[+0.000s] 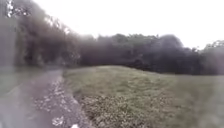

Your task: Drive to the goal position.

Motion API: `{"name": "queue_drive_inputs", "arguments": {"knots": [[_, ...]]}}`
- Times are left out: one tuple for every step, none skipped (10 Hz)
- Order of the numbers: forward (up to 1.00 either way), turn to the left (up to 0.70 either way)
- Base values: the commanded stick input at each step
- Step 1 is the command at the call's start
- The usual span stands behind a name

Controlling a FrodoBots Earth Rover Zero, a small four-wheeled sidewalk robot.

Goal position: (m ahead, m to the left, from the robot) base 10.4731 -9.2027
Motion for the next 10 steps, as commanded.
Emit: {"name": "queue_drive_inputs", "arguments": {"knots": [[0.00, -1.00], [0.00, -1.00], [0.00, -1.00], [0.00, -1.00], [0.00, -1.00], [0.00, -1.00], [0.00, -1.00], [0.00, -1.00], [0.00, -1.00], [0.00, -1.00]]}}
